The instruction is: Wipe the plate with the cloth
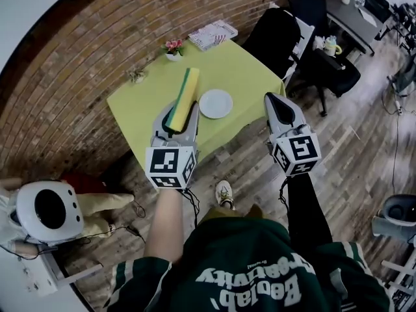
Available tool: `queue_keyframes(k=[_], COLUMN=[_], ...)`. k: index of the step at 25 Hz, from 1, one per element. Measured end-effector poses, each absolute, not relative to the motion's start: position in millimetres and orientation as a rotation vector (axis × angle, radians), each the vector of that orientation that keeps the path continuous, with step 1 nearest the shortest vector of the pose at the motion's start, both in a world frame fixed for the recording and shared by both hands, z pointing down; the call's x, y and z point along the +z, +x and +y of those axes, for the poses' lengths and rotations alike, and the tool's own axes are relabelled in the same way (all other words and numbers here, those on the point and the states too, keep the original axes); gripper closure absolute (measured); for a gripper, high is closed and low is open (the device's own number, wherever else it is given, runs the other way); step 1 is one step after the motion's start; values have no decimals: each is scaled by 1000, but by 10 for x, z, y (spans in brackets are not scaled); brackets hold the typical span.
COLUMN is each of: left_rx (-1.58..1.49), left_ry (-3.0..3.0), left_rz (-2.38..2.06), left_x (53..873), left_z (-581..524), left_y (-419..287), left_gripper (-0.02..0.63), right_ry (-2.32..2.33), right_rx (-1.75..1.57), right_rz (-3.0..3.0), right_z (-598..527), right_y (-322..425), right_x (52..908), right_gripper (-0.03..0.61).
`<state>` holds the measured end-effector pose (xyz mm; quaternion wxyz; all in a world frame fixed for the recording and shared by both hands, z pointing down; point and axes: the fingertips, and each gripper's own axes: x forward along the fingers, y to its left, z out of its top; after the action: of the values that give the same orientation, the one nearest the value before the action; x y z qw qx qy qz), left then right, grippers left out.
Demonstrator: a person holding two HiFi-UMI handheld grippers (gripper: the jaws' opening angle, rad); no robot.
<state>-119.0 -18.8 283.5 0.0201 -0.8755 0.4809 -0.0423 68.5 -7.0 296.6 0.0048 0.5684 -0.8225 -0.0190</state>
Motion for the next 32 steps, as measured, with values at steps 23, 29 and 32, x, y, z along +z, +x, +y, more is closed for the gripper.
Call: queue_keyframes(k=[23, 29, 32], left_rx=[-67, -105, -120], left_ry=[-2778, -2803, -2808], left_rz=[1393, 1371, 1374], left_x=[3091, 3193, 3238], left_z=[-1632, -1780, -1846], left_y=[-1347, -1243, -1159], left_gripper=[472, 474, 474], right_ry=[1747, 1693, 1662], right_rx=[16, 24, 35], right_rz=[-2529, -2556, -2567], right_z=[-1581, -1762, -1848], right_y=[351, 339, 383], right_x=[3283, 3365, 3422], right_gripper=[565, 565, 565])
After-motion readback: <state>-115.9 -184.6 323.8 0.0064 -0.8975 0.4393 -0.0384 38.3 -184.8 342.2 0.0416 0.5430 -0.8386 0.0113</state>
